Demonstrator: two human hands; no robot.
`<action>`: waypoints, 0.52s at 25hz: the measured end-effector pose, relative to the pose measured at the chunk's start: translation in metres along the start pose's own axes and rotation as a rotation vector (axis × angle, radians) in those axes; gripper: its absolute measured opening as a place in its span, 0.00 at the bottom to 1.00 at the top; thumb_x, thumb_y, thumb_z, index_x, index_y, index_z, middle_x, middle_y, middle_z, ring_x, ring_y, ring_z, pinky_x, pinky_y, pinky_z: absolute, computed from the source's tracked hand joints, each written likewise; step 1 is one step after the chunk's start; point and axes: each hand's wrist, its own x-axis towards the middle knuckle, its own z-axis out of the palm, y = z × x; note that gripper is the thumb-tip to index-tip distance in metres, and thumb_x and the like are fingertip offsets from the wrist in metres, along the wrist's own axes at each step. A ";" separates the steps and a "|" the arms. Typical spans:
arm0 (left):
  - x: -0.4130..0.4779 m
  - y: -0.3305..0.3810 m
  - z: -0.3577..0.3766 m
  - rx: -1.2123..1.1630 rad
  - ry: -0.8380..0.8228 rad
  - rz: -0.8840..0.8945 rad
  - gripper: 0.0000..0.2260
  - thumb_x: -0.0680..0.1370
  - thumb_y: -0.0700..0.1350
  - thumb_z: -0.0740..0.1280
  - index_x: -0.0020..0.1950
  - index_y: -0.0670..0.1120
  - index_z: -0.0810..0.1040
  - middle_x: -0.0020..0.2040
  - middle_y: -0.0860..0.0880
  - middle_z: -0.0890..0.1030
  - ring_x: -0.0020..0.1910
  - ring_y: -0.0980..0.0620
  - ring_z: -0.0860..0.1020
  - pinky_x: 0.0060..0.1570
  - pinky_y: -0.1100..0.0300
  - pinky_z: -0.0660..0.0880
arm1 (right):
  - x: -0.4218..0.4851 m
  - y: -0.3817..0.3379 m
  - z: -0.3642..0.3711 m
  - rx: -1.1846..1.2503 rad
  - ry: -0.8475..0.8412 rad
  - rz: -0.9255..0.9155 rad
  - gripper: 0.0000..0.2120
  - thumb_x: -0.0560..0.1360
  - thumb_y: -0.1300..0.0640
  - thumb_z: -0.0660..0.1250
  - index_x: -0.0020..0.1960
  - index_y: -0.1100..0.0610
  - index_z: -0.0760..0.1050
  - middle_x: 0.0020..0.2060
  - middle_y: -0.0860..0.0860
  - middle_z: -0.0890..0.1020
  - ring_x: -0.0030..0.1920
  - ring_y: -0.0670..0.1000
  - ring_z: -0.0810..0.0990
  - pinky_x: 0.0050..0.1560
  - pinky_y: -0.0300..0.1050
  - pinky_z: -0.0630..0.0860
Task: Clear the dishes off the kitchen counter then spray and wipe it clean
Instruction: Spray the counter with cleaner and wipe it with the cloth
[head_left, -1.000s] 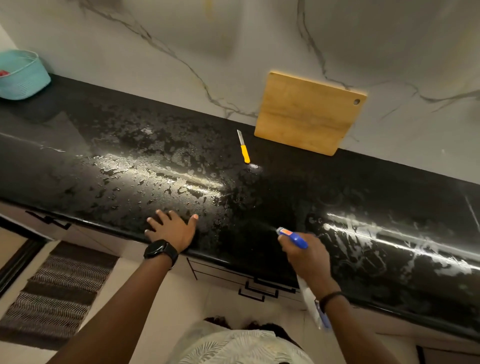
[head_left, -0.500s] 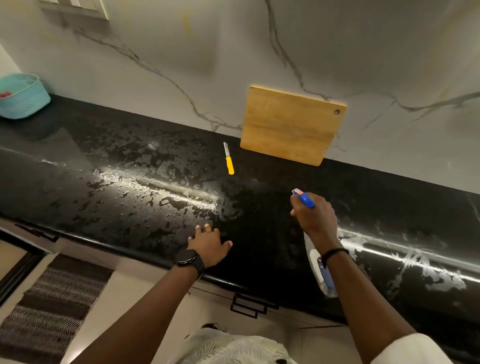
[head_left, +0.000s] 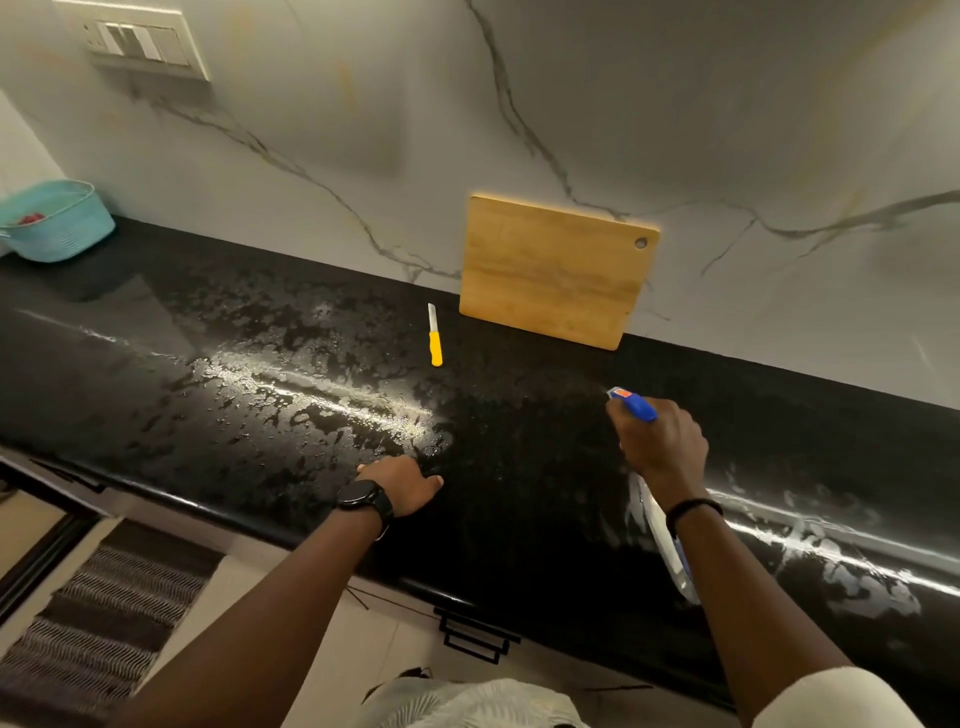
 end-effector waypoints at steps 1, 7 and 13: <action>0.001 0.002 0.000 -0.002 -0.005 -0.022 0.27 0.79 0.68 0.59 0.43 0.44 0.78 0.56 0.41 0.82 0.56 0.40 0.80 0.58 0.49 0.76 | 0.004 0.004 -0.004 0.008 0.022 0.000 0.20 0.80 0.44 0.66 0.37 0.56 0.78 0.32 0.55 0.83 0.32 0.54 0.80 0.37 0.44 0.74; -0.007 0.042 0.015 -0.048 0.012 0.081 0.25 0.82 0.64 0.56 0.60 0.45 0.79 0.65 0.40 0.77 0.67 0.38 0.74 0.68 0.42 0.70 | 0.018 0.032 -0.036 0.088 0.093 0.089 0.19 0.79 0.43 0.66 0.39 0.57 0.80 0.33 0.55 0.84 0.36 0.57 0.83 0.40 0.49 0.78; 0.002 0.066 -0.011 -0.257 -0.173 0.045 0.32 0.84 0.64 0.49 0.66 0.39 0.78 0.67 0.37 0.77 0.65 0.40 0.76 0.62 0.53 0.69 | -0.005 0.058 -0.032 0.410 -0.230 0.238 0.16 0.80 0.47 0.68 0.42 0.59 0.82 0.32 0.54 0.85 0.36 0.53 0.81 0.41 0.48 0.76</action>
